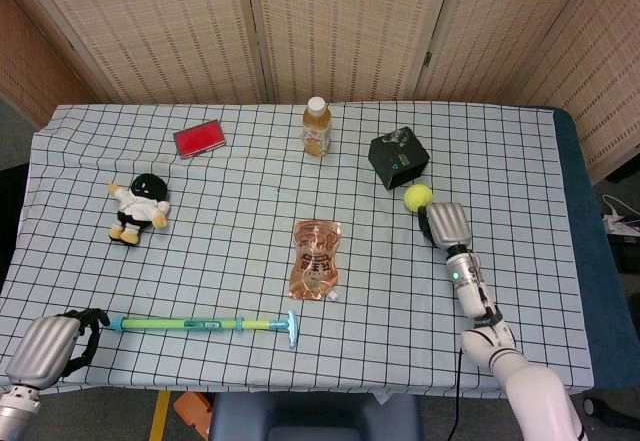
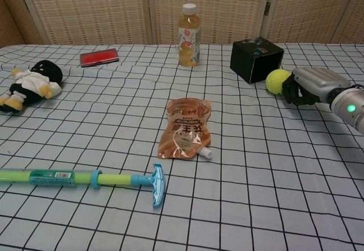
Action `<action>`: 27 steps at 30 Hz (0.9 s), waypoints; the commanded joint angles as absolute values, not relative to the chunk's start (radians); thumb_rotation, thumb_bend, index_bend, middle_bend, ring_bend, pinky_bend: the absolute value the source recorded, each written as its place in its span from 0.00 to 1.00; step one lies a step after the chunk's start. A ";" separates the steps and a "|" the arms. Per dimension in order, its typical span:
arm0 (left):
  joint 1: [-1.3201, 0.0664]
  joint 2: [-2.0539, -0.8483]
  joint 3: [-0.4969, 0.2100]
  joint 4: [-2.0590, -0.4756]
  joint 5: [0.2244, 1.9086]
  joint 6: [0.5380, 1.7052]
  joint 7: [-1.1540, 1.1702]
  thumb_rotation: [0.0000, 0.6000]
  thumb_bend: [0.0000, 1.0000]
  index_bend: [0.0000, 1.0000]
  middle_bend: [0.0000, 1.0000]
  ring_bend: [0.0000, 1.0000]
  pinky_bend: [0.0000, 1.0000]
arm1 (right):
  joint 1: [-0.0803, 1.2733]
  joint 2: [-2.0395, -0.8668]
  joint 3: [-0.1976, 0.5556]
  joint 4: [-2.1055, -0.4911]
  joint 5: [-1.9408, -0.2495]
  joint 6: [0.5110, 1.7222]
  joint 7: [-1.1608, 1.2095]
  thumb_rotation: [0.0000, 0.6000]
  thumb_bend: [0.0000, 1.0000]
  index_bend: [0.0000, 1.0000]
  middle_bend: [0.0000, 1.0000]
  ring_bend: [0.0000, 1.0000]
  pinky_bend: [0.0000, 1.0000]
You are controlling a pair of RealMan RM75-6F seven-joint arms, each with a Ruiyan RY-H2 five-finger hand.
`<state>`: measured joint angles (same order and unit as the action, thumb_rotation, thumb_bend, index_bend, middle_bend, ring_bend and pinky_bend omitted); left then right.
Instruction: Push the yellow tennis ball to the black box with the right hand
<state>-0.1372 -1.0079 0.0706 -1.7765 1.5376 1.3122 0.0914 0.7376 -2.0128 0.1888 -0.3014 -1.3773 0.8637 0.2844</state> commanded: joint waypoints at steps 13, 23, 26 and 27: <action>-0.138 -1.013 0.063 -1.775 1.525 1.315 0.099 1.00 0.58 0.44 0.50 0.50 0.61 | 0.775 -2.017 0.180 -0.238 -1.384 0.823 0.313 1.00 1.00 0.99 0.93 0.76 1.00; -0.136 -1.017 0.058 -1.765 1.522 1.325 0.092 1.00 0.58 0.44 0.50 0.50 0.61 | 0.784 -2.004 0.168 -0.209 -1.388 0.765 0.308 1.00 1.00 0.99 0.93 0.76 1.00; -0.137 -1.018 0.057 -1.765 1.519 1.321 0.093 1.00 0.58 0.44 0.50 0.50 0.61 | 0.786 -2.002 0.167 -0.204 -1.389 0.755 0.310 1.00 1.00 0.99 0.93 0.76 1.00; -0.137 -1.018 0.057 -1.765 1.517 1.321 0.094 1.00 0.58 0.44 0.50 0.50 0.61 | 0.787 -2.002 0.166 -0.202 -1.389 0.753 0.311 1.00 1.00 0.99 0.93 0.76 1.00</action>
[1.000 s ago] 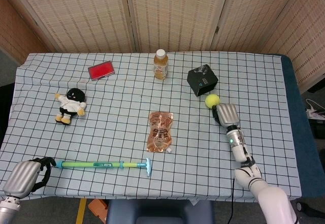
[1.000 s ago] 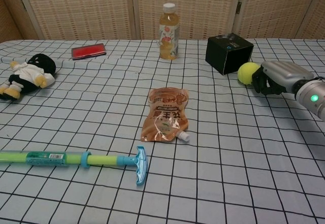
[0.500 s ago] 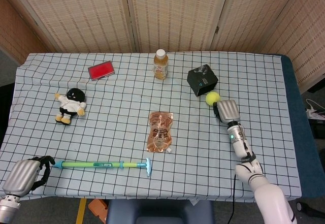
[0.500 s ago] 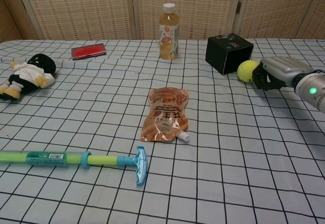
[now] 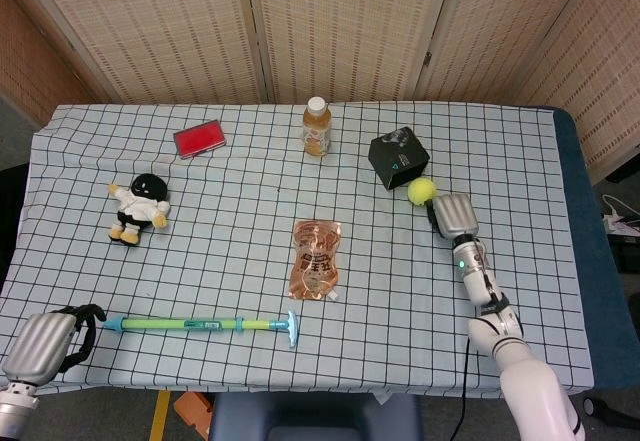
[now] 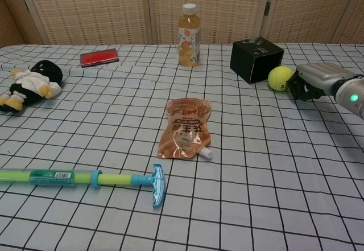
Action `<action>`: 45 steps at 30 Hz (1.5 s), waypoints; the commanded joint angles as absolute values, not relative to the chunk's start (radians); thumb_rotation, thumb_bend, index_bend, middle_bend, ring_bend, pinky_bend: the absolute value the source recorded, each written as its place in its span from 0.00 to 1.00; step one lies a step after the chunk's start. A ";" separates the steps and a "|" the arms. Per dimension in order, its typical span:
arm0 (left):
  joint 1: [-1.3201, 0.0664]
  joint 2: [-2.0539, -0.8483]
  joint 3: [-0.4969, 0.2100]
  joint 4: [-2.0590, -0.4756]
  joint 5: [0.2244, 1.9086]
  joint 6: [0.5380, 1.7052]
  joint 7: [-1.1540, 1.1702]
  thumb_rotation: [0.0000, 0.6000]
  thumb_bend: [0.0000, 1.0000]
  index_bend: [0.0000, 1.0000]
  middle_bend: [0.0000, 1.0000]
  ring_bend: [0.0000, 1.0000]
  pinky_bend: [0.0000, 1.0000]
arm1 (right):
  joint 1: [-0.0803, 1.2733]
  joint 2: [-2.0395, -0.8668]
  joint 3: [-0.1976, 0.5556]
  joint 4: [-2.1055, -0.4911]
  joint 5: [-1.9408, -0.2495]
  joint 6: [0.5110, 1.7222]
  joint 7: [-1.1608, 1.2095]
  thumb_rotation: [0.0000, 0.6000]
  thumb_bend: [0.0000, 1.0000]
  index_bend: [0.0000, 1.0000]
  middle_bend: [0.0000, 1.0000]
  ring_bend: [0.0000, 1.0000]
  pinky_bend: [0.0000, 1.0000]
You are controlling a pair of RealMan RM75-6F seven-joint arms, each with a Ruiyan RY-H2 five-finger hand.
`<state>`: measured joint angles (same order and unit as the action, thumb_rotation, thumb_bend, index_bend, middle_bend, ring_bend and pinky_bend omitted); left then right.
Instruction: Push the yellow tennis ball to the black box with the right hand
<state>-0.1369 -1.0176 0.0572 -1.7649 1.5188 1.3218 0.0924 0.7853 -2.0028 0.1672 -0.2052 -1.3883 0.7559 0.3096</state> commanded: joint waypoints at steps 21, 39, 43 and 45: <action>-0.137 -1.021 0.050 -1.766 1.499 1.322 0.109 1.00 0.58 0.44 0.50 0.50 0.61 | 0.819 -2.012 0.164 -0.150 -1.391 0.734 0.312 1.00 1.00 0.97 0.93 0.74 1.00; -0.139 -1.024 0.047 -1.763 1.486 1.314 0.116 1.00 0.58 0.44 0.50 0.50 0.61 | 0.825 -2.024 0.159 -0.136 -1.397 0.758 0.332 1.00 1.00 0.76 0.77 0.59 0.87; -0.140 -1.024 0.047 -1.764 1.483 1.311 0.116 1.00 0.58 0.44 0.50 0.50 0.61 | 0.824 -2.026 0.156 -0.136 -1.400 0.760 0.340 1.00 1.00 0.65 0.68 0.54 0.84; -0.140 -1.023 0.047 -1.764 1.483 1.311 0.115 1.00 0.58 0.44 0.50 0.50 0.61 | 0.824 -2.026 0.154 -0.137 -1.402 0.755 0.347 1.00 1.00 0.61 0.65 0.51 0.82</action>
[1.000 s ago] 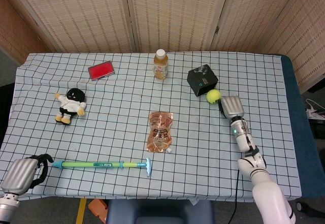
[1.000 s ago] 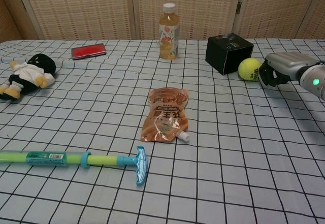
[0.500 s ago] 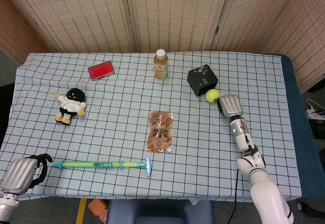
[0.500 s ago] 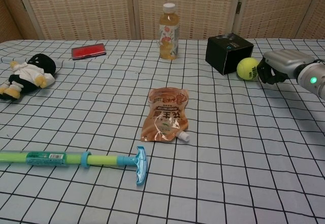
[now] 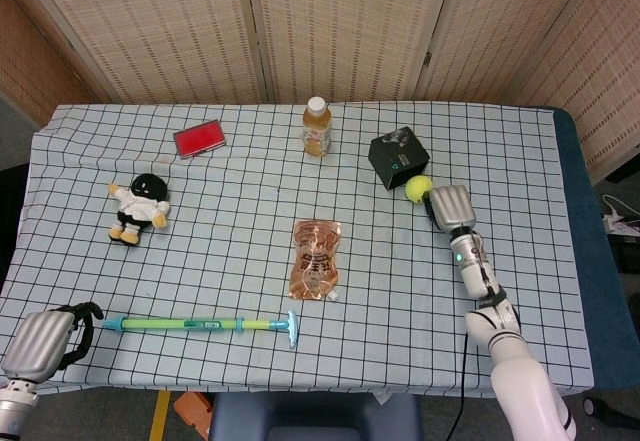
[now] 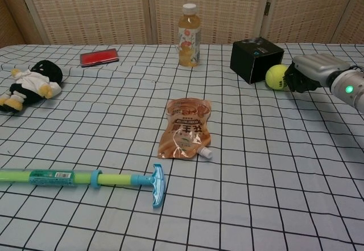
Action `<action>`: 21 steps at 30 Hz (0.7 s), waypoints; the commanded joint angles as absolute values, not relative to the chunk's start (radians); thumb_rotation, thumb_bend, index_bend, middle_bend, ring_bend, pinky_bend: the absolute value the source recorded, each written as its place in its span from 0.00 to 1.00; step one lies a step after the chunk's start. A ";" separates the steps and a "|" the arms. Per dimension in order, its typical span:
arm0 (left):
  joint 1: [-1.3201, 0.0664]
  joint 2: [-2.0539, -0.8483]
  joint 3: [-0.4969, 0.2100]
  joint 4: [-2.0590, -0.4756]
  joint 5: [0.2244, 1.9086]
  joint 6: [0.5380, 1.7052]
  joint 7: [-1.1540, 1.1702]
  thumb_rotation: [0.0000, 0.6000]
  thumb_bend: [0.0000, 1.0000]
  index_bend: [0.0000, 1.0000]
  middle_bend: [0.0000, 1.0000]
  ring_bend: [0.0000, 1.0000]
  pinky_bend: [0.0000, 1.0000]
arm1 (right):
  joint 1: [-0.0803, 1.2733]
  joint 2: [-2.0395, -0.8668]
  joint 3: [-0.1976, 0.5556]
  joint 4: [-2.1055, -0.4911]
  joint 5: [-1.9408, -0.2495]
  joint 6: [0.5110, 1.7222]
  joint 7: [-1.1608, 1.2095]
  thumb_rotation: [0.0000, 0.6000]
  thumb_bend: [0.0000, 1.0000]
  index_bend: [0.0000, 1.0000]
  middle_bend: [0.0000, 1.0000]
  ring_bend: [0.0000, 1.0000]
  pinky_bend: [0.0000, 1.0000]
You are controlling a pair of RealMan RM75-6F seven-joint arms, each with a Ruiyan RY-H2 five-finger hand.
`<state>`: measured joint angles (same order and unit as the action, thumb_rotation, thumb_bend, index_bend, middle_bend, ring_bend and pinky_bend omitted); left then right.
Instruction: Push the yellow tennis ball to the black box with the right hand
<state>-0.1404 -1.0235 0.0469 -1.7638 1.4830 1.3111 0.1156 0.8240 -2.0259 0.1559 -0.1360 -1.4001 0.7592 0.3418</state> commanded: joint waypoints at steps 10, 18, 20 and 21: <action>-0.140 -1.022 0.047 -1.765 1.484 1.311 0.114 1.00 0.58 0.44 0.50 0.50 0.61 | 0.824 -2.024 0.144 -0.140 -1.413 0.764 0.398 1.00 0.96 0.49 0.53 0.40 0.75; -0.141 -1.022 0.047 -1.764 1.483 1.310 0.113 1.00 0.58 0.44 0.50 0.50 0.61 | 0.827 -2.023 0.142 -0.139 -1.415 0.764 0.419 1.00 0.84 0.39 0.45 0.33 0.73; -0.141 -1.022 0.047 -1.764 1.482 1.310 0.112 1.00 0.58 0.44 0.50 0.50 0.61 | 0.826 -2.024 0.143 -0.136 -1.415 0.768 0.420 1.00 0.74 0.37 0.43 0.32 0.71; -0.141 -1.023 0.047 -1.763 1.482 1.309 0.112 1.00 0.58 0.44 0.50 0.50 0.61 | 0.826 -2.025 0.144 -0.135 -1.414 0.770 0.420 1.00 0.70 0.37 0.43 0.32 0.71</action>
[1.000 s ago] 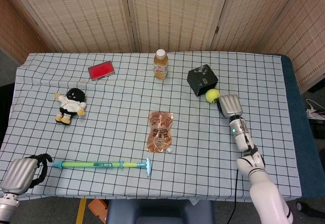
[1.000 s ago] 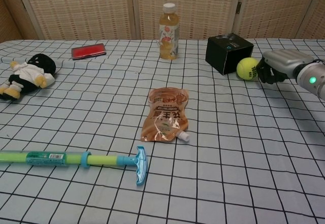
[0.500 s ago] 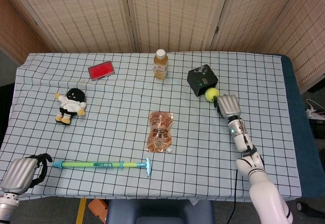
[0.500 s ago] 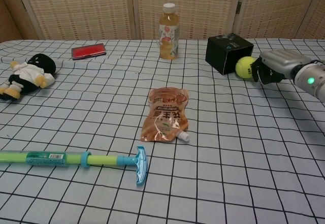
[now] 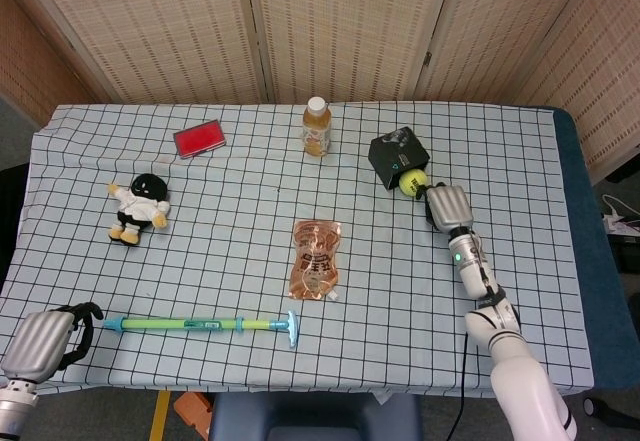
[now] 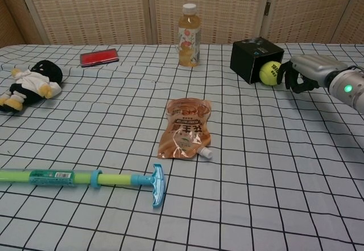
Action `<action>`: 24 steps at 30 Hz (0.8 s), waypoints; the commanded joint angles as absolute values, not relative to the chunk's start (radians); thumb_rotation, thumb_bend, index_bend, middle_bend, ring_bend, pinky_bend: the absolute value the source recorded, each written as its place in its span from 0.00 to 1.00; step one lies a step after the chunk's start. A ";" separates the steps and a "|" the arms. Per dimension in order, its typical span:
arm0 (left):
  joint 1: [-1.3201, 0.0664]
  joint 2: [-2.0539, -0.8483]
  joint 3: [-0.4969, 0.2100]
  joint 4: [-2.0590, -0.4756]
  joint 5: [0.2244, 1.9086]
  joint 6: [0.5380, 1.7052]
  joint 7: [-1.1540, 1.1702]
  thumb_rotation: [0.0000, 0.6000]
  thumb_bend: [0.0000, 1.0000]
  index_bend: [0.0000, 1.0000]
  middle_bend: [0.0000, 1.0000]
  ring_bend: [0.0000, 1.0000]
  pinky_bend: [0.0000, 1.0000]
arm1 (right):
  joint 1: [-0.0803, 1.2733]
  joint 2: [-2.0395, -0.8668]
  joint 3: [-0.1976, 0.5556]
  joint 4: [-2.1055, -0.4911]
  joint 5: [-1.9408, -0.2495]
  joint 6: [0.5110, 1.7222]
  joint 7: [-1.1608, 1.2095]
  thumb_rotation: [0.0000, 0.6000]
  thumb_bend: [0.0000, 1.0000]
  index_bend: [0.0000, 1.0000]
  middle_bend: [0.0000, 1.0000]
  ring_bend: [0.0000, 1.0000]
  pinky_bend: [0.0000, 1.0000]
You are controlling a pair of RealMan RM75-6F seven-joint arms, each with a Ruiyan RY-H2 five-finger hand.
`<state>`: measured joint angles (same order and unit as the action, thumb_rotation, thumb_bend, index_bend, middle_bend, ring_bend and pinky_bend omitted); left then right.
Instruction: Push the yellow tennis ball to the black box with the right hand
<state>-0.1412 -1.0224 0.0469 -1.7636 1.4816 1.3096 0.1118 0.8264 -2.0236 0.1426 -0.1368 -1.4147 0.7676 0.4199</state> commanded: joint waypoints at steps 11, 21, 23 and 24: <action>-0.142 -1.021 0.045 -1.763 1.478 1.308 0.105 1.00 0.58 0.44 0.50 0.50 0.61 | 0.835 -2.021 0.141 -0.144 -1.417 0.753 0.463 1.00 0.30 0.16 0.24 0.16 0.50; -0.143 -1.021 0.044 -1.761 1.475 1.305 0.102 1.00 0.58 0.44 0.50 0.50 0.61 | 0.838 -2.017 0.128 -0.148 -1.430 0.749 0.515 1.00 0.20 0.00 0.00 0.00 0.37; -0.143 -1.020 0.044 -1.761 1.476 1.307 0.102 1.00 0.58 0.44 0.50 0.50 0.61 | 0.837 -2.019 0.126 -0.144 -1.433 0.757 0.518 1.00 0.20 0.00 0.00 0.00 0.37; -0.143 -1.020 0.045 -1.761 1.477 1.307 0.101 1.00 0.58 0.44 0.50 0.51 0.61 | 0.836 -2.020 0.125 -0.144 -1.434 0.761 0.520 1.00 0.20 0.00 0.00 0.00 0.37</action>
<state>-0.1429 -1.0202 0.0446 -1.7612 1.4767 1.3070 0.1013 0.8367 -2.0190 0.1265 -0.1449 -1.4322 0.7582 0.5178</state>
